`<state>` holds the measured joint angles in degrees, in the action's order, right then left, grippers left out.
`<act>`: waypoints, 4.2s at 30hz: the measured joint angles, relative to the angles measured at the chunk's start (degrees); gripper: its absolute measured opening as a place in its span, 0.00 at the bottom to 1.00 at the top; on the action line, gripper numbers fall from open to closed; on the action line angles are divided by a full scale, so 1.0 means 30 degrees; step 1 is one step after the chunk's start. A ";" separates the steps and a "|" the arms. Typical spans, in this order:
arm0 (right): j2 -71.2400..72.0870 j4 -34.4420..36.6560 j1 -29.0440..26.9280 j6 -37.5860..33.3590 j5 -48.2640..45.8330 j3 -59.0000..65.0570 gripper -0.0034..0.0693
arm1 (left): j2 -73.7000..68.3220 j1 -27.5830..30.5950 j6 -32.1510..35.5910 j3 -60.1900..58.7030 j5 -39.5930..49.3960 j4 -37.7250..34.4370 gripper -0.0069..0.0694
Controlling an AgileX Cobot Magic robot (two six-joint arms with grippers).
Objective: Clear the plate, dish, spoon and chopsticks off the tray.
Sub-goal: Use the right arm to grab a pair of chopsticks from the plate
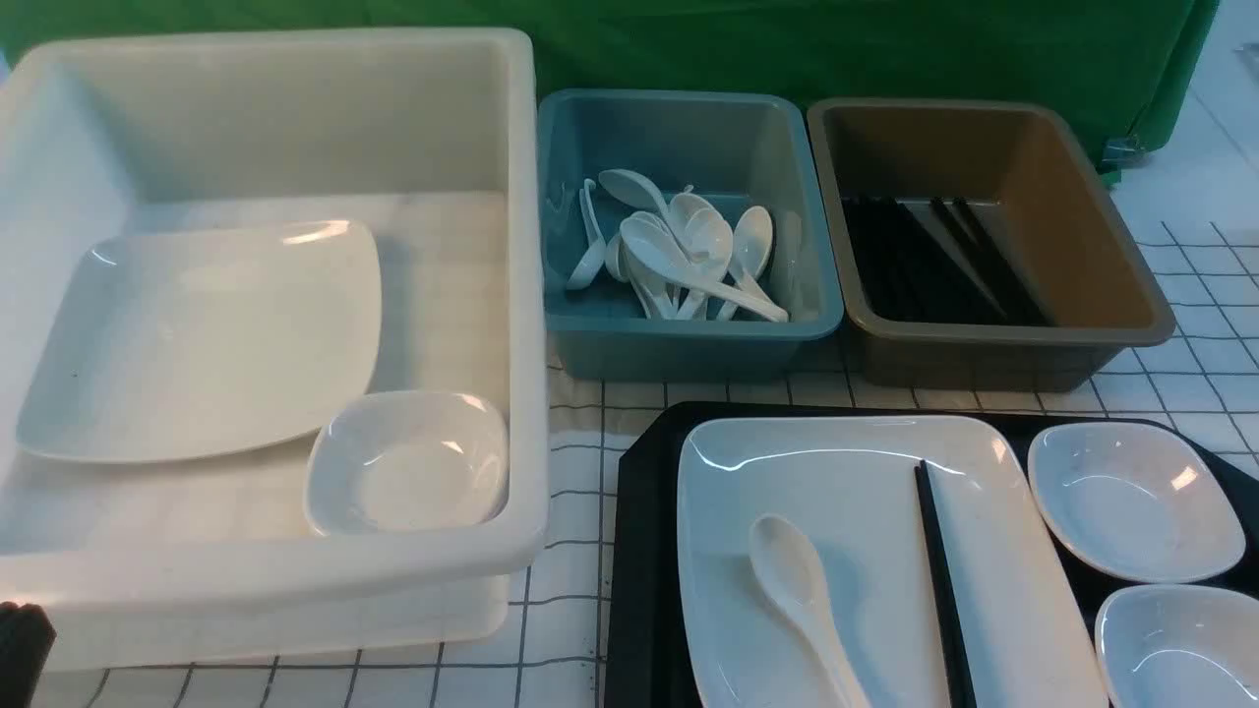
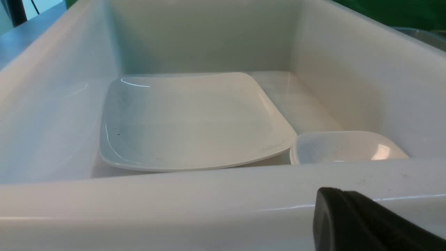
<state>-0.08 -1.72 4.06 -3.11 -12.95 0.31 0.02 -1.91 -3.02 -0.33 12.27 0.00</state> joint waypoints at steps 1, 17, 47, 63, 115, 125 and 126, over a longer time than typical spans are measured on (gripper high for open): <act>0.0000 0.0000 0.0000 0.0000 0.0000 0.0000 0.39 | 0.0000 0.0000 0.0000 0.0000 0.0000 0.0000 0.11; 0.0000 0.0000 0.0000 0.0018 0.0000 0.0000 0.39 | 0.0000 0.0000 0.0000 0.0000 0.0000 0.0000 0.11; 0.0000 0.0000 0.0000 0.0005 0.0000 0.0000 0.39 | 0.0000 0.0000 0.0000 0.0000 0.0000 0.0000 0.12; 0.0000 0.5445 0.0000 0.9501 0.1776 0.0000 0.39 | 0.0000 0.0000 0.0000 0.0000 0.0000 0.0000 0.12; -2.9277 0.0868 0.8597 0.5155 -1.1863 -1.6765 0.56 | 0.0000 0.0000 0.0000 0.0000 0.0006 0.0000 0.12; -3.1141 0.0763 0.8727 0.6295 -1.0445 -1.6827 0.56 | 0.0000 0.0000 0.0000 0.0000 0.0006 0.0000 0.12; -3.1260 0.0763 0.8727 0.6434 -1.0196 -1.6827 0.56 | 0.0000 0.0000 0.0000 0.0000 0.0006 0.0000 0.12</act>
<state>-93.86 0.57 30.24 16.19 -43.54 -50.17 0.02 -1.91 -3.02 -0.33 12.29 0.00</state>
